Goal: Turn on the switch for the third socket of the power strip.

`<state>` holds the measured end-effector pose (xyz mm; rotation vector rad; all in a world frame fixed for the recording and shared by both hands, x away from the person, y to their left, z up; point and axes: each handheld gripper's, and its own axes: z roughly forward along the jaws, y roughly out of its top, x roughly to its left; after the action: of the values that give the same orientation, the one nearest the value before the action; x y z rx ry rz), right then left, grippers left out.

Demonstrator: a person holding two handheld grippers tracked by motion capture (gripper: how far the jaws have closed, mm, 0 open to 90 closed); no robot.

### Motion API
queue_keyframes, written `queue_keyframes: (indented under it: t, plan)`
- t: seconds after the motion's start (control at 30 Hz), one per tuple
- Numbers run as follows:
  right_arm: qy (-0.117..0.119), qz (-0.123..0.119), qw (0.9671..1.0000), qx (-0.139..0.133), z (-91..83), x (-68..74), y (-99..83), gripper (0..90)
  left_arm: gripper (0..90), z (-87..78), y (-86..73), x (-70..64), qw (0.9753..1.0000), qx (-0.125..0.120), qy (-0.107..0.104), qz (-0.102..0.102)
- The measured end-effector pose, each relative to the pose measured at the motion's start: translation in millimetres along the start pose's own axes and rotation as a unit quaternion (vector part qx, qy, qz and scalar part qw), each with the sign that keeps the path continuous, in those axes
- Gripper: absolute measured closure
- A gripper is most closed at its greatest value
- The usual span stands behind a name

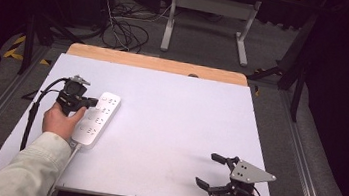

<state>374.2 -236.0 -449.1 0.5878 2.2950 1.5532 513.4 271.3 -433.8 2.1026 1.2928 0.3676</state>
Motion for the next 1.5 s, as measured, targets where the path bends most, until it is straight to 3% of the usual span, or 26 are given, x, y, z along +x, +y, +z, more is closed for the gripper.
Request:
queue_keyframes:
  t: [0.03, 0.17, 0.63, 0.83, 1.2, 1.5]
  plan:
    - [0.000, 0.000, 1.0000, 0.000, 0.0, 0.0, 0.0, 11.5, 90.0, 0.4, 0.4, -1.0, 0.9999, -0.001, 0.005, 0.008]
    - [0.002, 0.003, 1.0000, 0.000, -0.3, -0.4, -0.3, 11.4, 90.0, 4.1, 1.4, -1.7, 0.9999, 0.003, 0.005, 0.010]
    - [0.003, 0.003, 1.0000, -0.002, -0.5, -0.2, -0.2, 11.4, 90.0, 15.0, 2.1, -0.2, 0.9996, 0.026, 0.000, -0.007]
    - [0.005, 0.003, 1.0000, -0.003, -0.7, -0.4, -0.3, 11.4, 90.0, 15.5, 2.3, 1.6, 0.9996, 0.024, -0.004, -0.017]
    - [0.007, 0.003, 1.0000, -0.004, -1.0, -0.2, -0.3, 11.4, 90.0, 16.6, 2.2, 1.5, 0.9998, 0.021, 0.002, -0.005]
    - [0.007, 0.002, 1.0000, -0.006, -1.4, 0.2, -0.2, 11.4, 90.0, 17.8, 2.3, 0.5, 0.9997, 0.020, 0.006, -0.014]
